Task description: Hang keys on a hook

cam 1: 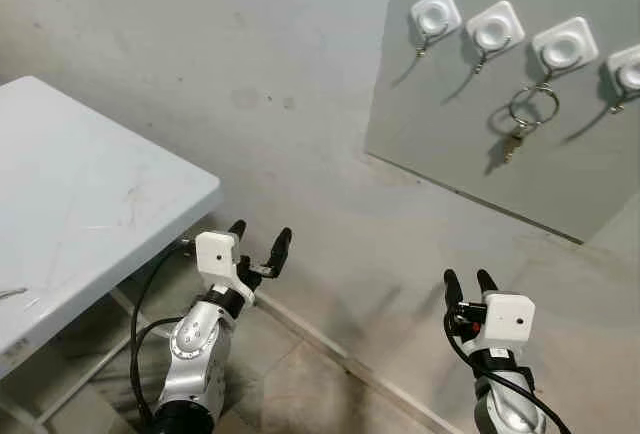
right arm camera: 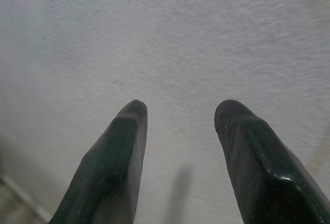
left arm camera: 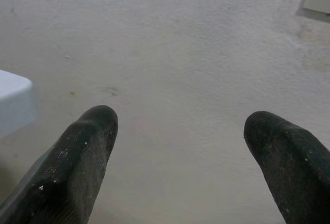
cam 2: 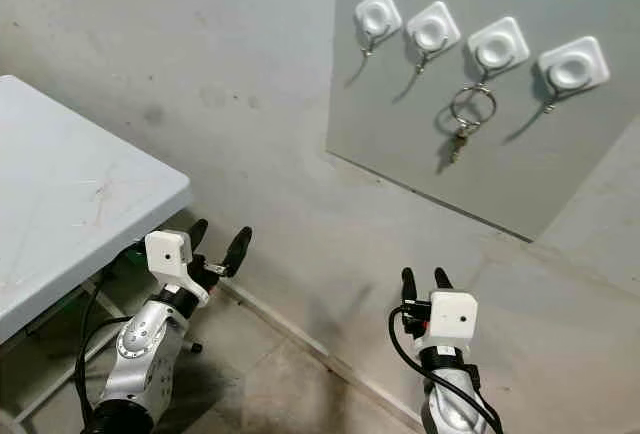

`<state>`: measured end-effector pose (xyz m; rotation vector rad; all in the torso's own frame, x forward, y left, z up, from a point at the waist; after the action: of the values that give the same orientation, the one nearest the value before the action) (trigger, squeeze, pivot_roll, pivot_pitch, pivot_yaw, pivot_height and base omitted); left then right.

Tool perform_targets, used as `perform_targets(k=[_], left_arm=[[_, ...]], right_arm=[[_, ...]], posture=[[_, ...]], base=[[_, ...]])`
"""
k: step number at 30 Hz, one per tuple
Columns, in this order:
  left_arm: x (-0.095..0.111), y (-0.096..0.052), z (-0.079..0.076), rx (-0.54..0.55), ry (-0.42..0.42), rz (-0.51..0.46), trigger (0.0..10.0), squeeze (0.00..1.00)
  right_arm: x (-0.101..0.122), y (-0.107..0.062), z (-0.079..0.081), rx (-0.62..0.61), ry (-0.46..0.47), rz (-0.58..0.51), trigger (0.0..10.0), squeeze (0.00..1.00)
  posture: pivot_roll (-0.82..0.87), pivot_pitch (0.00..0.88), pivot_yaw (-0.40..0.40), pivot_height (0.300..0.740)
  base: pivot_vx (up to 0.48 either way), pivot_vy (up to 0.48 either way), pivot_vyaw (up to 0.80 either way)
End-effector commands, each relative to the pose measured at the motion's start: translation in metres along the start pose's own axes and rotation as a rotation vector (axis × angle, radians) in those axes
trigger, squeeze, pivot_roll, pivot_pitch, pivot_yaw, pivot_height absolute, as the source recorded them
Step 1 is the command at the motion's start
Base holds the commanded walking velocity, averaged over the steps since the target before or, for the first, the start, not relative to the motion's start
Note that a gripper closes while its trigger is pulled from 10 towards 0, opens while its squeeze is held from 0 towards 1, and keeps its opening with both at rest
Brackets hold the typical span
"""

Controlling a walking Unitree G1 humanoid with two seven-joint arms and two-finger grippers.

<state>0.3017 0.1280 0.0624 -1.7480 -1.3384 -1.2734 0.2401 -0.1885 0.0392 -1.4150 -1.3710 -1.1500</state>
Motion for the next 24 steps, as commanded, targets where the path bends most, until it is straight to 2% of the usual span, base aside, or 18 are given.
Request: perform_targets(k=[1, 12, 20, 24], left_arm=[[0.000, -0.001, 0.001, 0.001, 0.016, 0.002, 10.0, 0.00], [-0.001, 0.000, 0.003, 0.003, 0.031, 0.006, 10.0, 0.00], [-0.033, -0.018, 0.012, 0.042, 0.072, 0.143, 10.0, 0.00], [-0.039, -0.023, 0.012, 0.040, 0.079, 0.174, 10.0, 0.00]], right_arm=[[-0.004, 0.000, 0.002, 0.016, 0.002, 0.020, 10.0, 0.00], [-0.004, 0.006, 0.005, 0.042, -0.001, 0.020, 10.0, 0.00], [-0.044, -0.013, 0.001, 0.050, -0.023, 0.189, 10.0, 0.00], [-0.056, -0.021, -0.002, 0.042, -0.021, 0.246, 10.0, 0.00]], posture=[[-0.06, 0.000, -0.005, 0.740], [-0.05, 0.000, -0.015, 0.740], [-0.05, 0.000, -0.017, 0.740], [-0.05, 0.000, -0.016, 0.740]], base=[[0.000, 0.000, 0.80], [0.000, 0.000, 0.80], [0.000, 0.000, 0.80], [0.000, 0.000, 0.80]])
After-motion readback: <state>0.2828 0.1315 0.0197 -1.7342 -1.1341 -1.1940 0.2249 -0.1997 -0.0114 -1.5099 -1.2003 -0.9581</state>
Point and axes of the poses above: a point about 5 cm out from each wrist's last joint towards the gripper, its own y axis pointing out of the wrist towards the gripper, its own x axis along the axis of the wrist's last joint, z = x × y, the point moved 1 cm from there along y, pointing out of the wrist towards the gripper, and after that the axes turned 12 degrees about -y, right-handed, at the moved point
